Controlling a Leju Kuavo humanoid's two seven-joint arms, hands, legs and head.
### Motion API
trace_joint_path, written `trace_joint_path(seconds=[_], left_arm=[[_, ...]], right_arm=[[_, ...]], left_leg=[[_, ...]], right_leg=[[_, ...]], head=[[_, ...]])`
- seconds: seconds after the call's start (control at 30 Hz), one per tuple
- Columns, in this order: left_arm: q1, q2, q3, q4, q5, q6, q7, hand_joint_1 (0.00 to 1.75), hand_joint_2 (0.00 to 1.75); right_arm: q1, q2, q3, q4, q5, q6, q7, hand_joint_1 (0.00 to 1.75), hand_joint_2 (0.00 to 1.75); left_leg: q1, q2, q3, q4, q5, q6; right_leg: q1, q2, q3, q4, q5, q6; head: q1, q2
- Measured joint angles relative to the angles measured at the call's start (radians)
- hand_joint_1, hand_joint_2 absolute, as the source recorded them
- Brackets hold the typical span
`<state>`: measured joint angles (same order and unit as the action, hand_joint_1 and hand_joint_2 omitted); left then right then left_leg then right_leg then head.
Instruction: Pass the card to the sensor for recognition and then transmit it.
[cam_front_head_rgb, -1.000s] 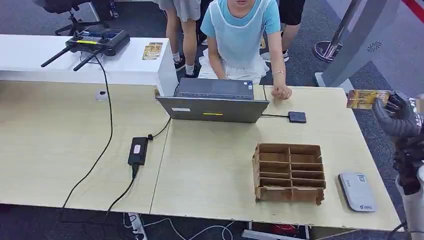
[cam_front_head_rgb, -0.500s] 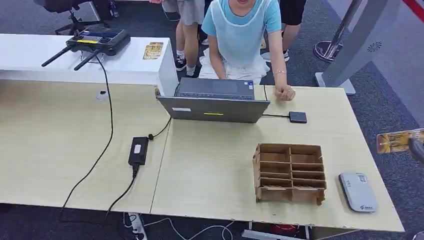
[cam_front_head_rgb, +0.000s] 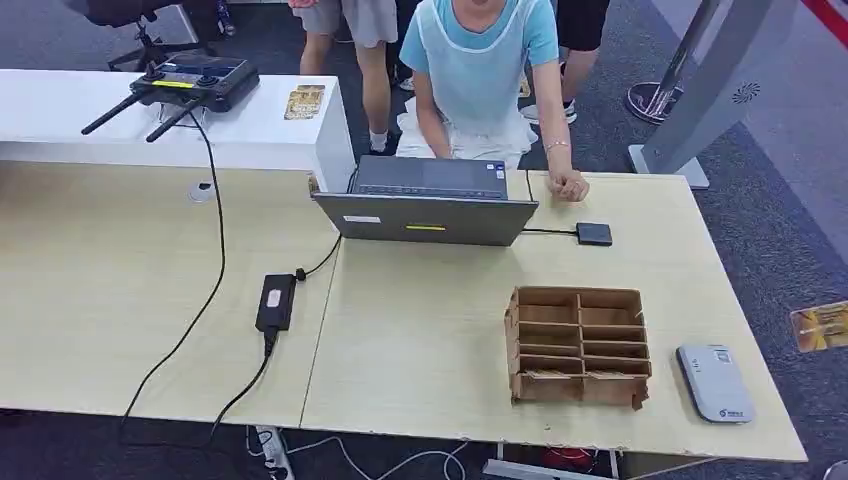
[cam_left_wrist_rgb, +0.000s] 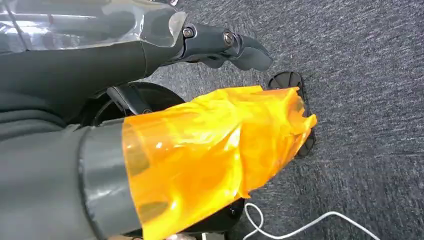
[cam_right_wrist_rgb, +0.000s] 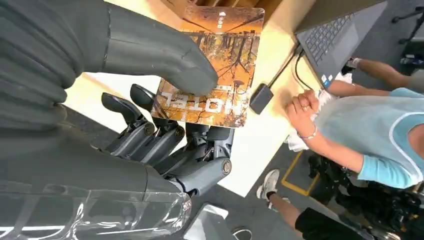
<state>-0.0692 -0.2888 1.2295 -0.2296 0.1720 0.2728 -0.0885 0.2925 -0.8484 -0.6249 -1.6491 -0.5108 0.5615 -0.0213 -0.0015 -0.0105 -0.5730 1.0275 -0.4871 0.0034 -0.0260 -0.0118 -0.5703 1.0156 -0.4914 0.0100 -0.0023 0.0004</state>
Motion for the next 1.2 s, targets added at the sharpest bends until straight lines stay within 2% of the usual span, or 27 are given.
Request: trace_joint_path(seconds=[0.13,0.23,0.47,0.63,0.8,1.2], left_arm=[[0.0,0.002,0.0,0.0,-0.008,0.0,0.005,0.0,0.0],[-0.001,0.003,0.0,0.0,-0.016,0.001,0.013,0.0,0.0],[-0.002,0.003,0.0,0.0,-0.023,0.001,0.015,0.0,0.0],[-0.002,0.005,0.0,0.0,-0.035,0.001,0.023,0.0,0.0],[-0.002,0.006,-0.014,0.0,-0.045,0.001,0.028,0.0,0.0],[-0.002,0.011,-0.048,0.0,-0.069,0.001,0.035,0.0,0.0]], right_arm=[[-0.003,0.0,0.013,0.015,0.006,-0.017,0.002,1.75,1.75],[-0.015,-0.001,0.047,0.052,0.044,-0.059,0.001,1.75,1.75],[-0.038,-0.008,0.107,0.113,0.068,-0.094,0.003,1.75,1.75],[-0.061,-0.006,0.155,0.174,0.139,-0.138,-0.016,1.75,1.75],[-0.091,0.024,0.204,0.238,0.209,-0.177,-0.064,1.75,1.75],[-0.126,0.087,0.259,0.31,0.299,-0.208,-0.09,1.75,1.75]], left_leg=[[0.0,0.0,0.0,0.0,0.0,0.0],[0.0,0.0,0.0,0.0,0.0,0.0],[0.0,0.0,0.0,0.0,0.0,0.0],[0.0,0.0,0.0,0.0,0.0,0.0],[0.0,0.001,0.0,0.0,0.0,0.0],[0.0,0.001,0.0,0.0,0.0,0.0]], right_leg=[[0.0,0.0,0.0,0.0,0.0,0.0],[0.0,0.0,0.0,0.0,0.0,0.0],[0.0,0.0,0.0,0.0,0.0,0.0],[0.0,0.0,0.0,0.0,0.0,0.0],[0.0,0.0,0.0,0.0,0.0,0.0],[0.0,0.001,0.0,0.0,0.0,0.0]], head=[[0.0,0.0],[0.0,0.0],[0.0,0.0],[0.0,0.0],[0.0,0.0],[0.0,0.0]])
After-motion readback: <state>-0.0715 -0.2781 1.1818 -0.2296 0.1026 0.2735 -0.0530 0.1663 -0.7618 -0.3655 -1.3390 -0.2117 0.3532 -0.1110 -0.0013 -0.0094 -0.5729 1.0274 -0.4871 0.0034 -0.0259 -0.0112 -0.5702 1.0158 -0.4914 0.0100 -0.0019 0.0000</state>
